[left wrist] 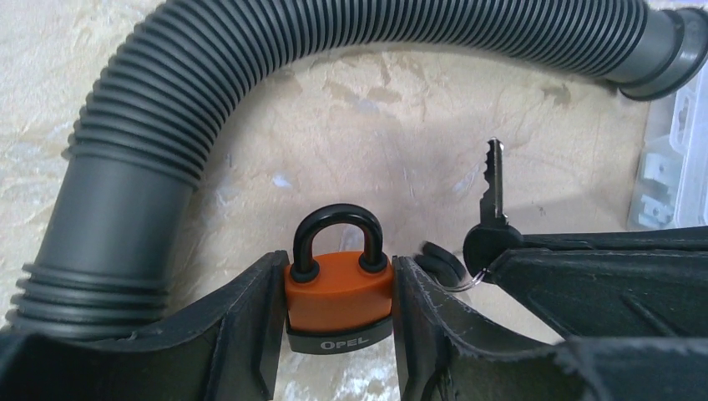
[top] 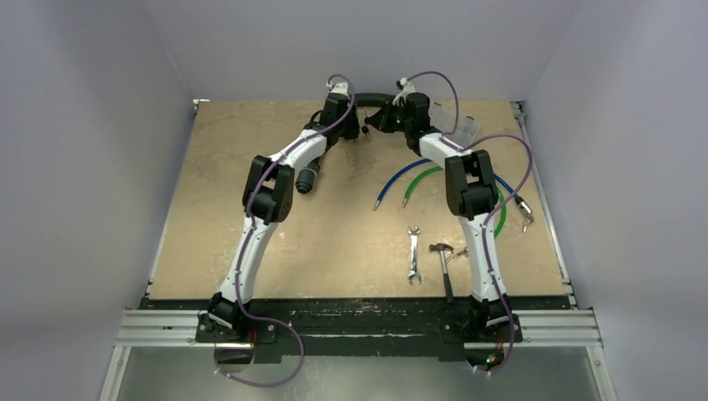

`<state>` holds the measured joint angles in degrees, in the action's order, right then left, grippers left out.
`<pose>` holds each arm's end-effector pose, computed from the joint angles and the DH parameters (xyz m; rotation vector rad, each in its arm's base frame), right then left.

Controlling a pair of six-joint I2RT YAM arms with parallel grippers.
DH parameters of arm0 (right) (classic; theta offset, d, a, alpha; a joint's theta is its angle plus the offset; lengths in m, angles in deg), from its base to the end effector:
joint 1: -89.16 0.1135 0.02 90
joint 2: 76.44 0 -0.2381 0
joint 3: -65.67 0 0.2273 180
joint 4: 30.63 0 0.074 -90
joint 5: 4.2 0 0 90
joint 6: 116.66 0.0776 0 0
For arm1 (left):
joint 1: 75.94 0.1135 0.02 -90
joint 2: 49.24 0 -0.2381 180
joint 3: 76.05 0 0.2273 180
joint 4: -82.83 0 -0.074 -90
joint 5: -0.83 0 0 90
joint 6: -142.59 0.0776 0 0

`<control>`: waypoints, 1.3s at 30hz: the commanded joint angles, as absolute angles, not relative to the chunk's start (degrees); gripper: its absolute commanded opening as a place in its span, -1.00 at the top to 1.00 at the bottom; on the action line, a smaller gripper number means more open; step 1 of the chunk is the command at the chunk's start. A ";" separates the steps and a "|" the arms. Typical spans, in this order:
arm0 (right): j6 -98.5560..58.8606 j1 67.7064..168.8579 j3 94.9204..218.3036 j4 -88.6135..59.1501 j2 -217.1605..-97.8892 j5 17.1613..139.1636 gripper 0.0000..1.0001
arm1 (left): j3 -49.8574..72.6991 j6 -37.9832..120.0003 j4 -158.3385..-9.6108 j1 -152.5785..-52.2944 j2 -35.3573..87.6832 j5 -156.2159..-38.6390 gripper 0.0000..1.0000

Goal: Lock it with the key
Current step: Place the lock at the center of the board.

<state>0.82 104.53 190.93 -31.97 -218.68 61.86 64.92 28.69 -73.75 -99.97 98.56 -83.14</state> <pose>0.5366 0.1802 0.1539 -0.1030 1.9148 0.8982 0.5310 -0.2278 0.1372 -0.0617 2.1191 -0.3924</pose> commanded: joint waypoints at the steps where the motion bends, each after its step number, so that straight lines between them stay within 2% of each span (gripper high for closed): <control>1: 2.80 104.05 195.75 -31.54 -219.65 64.56 1.00 | 70.08 30.40 -76.17 -100.11 101.52 -81.50 1.00; 13: 4.23 103.75 199.65 -30.58 -223.65 67.22 1.00 | 72.31 30.69 -78.06 -99.16 105.49 -80.70 0.95; 24: 5.77 103.66 204.02 -31.71 -227.79 68.33 1.00 | 72.56 29.10 -78.53 -98.52 107.72 -82.17 0.68; 39: 7.82 103.57 207.47 -34.21 -230.30 67.70 0.99 | 72.39 27.77 -79.36 -97.91 104.70 -83.75 -0.06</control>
<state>6.81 103.70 203.80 -30.59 -229.43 66.93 71.56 28.99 -81.36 -99.09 105.60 -82.97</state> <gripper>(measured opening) 0.031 0.503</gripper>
